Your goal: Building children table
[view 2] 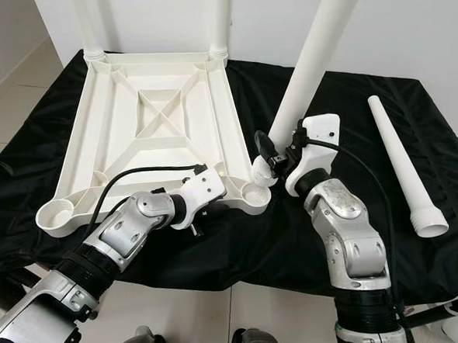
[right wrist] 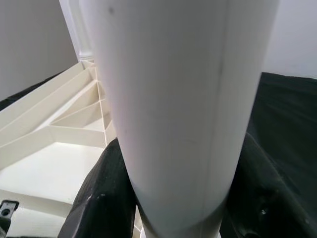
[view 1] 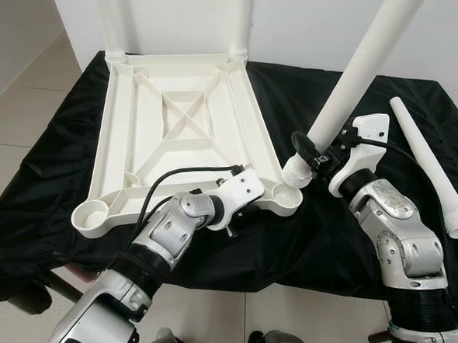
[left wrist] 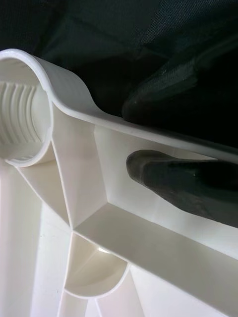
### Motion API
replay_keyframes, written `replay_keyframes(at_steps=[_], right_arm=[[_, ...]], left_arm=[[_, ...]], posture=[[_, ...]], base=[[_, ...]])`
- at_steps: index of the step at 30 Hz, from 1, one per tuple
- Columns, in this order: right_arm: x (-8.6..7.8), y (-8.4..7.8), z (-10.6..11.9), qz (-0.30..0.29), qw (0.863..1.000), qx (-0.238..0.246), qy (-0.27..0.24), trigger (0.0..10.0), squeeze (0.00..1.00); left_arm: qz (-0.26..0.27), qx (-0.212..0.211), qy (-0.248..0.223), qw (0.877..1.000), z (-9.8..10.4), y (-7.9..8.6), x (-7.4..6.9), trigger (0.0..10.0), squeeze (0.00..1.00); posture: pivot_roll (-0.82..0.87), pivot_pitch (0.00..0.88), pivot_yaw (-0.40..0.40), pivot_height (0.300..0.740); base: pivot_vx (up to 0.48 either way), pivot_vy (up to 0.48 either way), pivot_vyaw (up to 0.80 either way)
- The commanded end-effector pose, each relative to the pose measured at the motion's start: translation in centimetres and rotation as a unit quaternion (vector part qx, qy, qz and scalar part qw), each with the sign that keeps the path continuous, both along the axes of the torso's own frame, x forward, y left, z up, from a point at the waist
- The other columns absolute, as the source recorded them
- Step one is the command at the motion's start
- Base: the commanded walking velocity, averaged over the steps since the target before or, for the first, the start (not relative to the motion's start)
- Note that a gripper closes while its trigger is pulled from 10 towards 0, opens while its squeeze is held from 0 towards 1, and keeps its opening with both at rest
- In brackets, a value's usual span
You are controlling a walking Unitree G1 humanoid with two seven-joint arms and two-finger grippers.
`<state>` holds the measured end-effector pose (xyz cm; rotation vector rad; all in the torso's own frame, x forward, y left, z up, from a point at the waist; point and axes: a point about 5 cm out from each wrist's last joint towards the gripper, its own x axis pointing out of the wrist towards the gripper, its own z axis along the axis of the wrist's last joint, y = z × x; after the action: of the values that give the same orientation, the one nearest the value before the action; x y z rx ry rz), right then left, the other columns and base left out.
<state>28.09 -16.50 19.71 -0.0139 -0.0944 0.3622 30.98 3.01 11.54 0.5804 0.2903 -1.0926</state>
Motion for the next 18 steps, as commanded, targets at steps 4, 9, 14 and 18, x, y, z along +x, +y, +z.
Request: replay_keyframes(at_steps=[4, 9, 14, 18], right_arm=[[-0.7, -0.2, 0.2, 0.035, 0.999, 0.006, 0.013, 10.0, 0.00], [-1.1, 0.0, -0.1, 0.057, 0.998, 0.002, 0.024, 10.0, 0.00], [-1.5, 0.3, -0.5, 0.075, 0.996, 0.002, 0.039, 10.0, 0.00], [-1.6, 0.4, -1.0, 0.083, 0.995, 0.006, 0.051, 10.0, 0.00]], left_arm=[[0.030, 0.025, -0.022, 0.999, 0.4, 1.1, 1.2, 10.0, 0.00], [0.028, 0.026, -0.024, 0.999, 0.5, 0.9, 1.2, 10.0, 0.00], [0.026, 0.027, -0.027, 0.999, 0.6, 0.8, 1.3, 10.0, 0.00], [0.025, 0.028, -0.030, 0.999, 0.8, 0.8, 1.4, 10.0, 0.00]], posture=[[-0.01, 0.031, -0.045, 0.740], [-0.01, 0.029, -0.045, 0.740], [-0.01, 0.030, -0.044, 0.740], [-0.01, 0.033, -0.043, 0.740]], base=[[0.000, 0.000, 0.00], [0.000, 0.000, 0.00], [0.000, 0.000, 0.00], [0.000, 0.000, 0.00]])
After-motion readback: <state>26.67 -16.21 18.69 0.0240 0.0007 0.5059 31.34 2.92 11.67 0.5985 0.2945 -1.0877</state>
